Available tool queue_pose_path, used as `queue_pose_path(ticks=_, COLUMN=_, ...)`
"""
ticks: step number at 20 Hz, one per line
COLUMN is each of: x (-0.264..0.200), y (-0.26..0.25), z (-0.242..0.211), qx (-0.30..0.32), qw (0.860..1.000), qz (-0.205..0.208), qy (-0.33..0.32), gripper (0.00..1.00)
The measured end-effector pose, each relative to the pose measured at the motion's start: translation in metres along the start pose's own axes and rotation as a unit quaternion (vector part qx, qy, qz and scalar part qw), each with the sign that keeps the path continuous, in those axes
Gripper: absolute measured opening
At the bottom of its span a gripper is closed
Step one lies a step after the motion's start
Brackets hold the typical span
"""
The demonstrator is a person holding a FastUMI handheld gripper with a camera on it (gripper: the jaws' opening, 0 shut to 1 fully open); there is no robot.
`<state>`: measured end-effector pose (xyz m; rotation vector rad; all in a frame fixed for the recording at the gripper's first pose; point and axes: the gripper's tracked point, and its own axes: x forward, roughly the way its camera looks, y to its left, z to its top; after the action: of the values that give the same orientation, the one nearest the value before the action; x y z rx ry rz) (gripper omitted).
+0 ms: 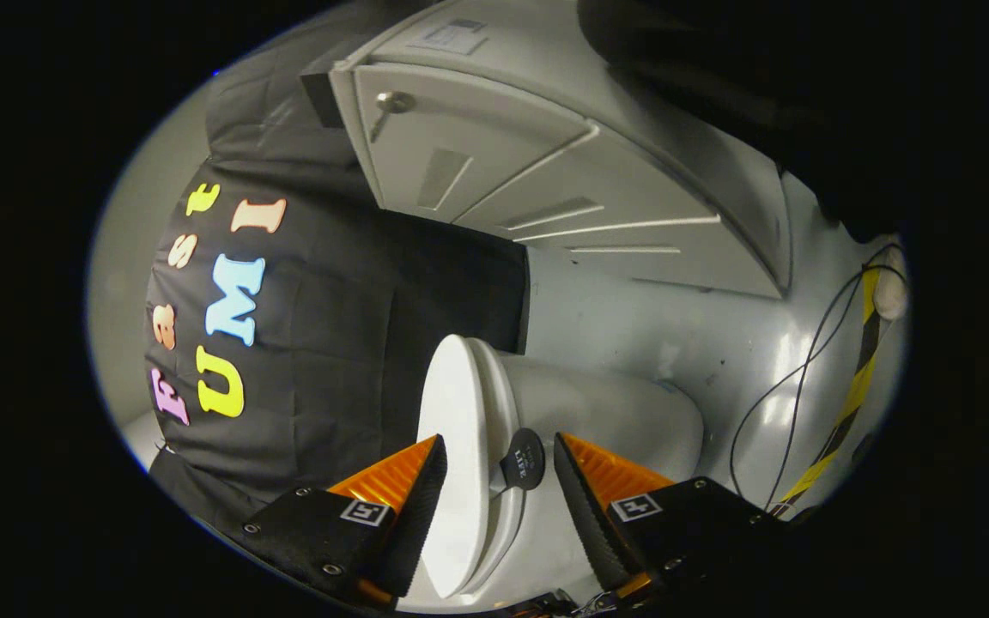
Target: Open the toilet lid.
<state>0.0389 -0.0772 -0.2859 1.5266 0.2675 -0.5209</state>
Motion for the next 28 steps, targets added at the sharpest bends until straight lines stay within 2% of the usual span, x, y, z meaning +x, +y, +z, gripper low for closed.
queue_pose_path(ticks=5, x=0.015, y=-0.003, z=-0.012, qx=0.016, qw=1.000, qz=-0.004, qy=0.020, gripper=0.63)
queue_pose_path(ticks=11, x=0.023, y=-0.009, z=-0.007, qx=0.040, qw=0.999, qz=-0.024, qy=0.013, gripper=0.24)
queue_pose_path(ticks=16, x=0.024, y=-0.006, z=-0.006, qx=0.042, qw=0.999, qz=-0.010, qy=0.001, gripper=0.04)
queue_pose_path(ticks=18, x=0.024, y=-0.006, z=-0.007, qx=0.044, qw=0.999, qz=-0.018, qy=0.004, gripper=0.00)
queue_pose_path(ticks=23, x=0.024, y=0.001, z=-0.006, qx=0.023, qw=0.998, qz=-0.059, qy=0.022, gripper=0.00)
queue_pose_path(ticks=28, x=0.010, y=0.035, z=-0.003, qx=0.029, qw=0.999, qz=-0.045, qy=0.009, gripper=0.00)
